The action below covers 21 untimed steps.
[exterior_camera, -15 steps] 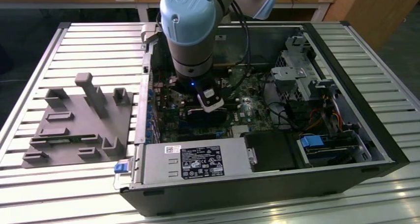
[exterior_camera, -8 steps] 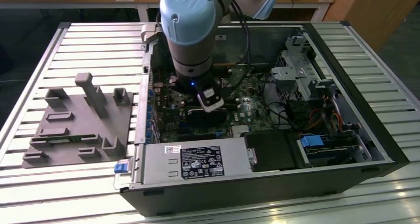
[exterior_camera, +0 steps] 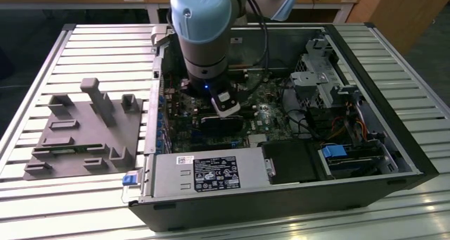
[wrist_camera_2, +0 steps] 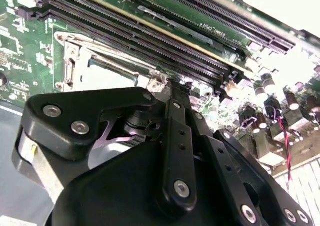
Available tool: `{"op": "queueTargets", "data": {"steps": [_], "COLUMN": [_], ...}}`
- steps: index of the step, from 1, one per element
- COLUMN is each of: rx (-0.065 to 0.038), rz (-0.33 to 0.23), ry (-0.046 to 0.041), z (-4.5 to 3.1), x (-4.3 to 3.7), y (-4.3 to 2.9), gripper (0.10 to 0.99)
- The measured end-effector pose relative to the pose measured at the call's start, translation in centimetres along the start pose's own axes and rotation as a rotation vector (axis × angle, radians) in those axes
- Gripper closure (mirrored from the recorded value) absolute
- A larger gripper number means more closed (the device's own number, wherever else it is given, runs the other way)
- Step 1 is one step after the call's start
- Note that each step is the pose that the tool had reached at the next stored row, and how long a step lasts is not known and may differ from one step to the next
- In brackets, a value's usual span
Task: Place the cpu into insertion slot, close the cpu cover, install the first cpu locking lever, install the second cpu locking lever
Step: 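Install the second cpu locking lever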
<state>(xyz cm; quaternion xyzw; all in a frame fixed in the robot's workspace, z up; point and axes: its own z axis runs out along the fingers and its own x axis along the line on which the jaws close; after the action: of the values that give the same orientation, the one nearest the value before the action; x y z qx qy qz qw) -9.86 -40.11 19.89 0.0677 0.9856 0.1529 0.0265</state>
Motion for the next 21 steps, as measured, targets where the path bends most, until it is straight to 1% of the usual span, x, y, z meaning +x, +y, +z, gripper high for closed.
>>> {"op": "queueTargets", "data": {"steps": [4, 6, 7, 11, 12, 13, 15, 21], "rx": [0.000, 0.002, 0.008, 0.040, 0.045, 0.047, 0.048, 0.048], "rz": [0.000, 0.000, -0.001, -0.002, -0.002, -0.001, -0.001, -0.001], "ry": [0.0001, -0.0003, -0.0010, -0.0053, -0.0062, -0.0066, -0.0068, -0.0060], "z": [-0.81, -1.17, -1.31, -1.65, -1.67, -1.66, -1.62, -1.46], "x": [-0.03, -0.05, -0.08, -0.28, -0.39, -0.52, -1.00, -3.04], "y": [0.26, 0.38, 0.43, 0.57, 0.60, 0.63, 0.70, 0.99], "gripper": [0.980, 0.980, 0.980, 0.980, 0.980, 0.980, 0.980, 0.980]}}
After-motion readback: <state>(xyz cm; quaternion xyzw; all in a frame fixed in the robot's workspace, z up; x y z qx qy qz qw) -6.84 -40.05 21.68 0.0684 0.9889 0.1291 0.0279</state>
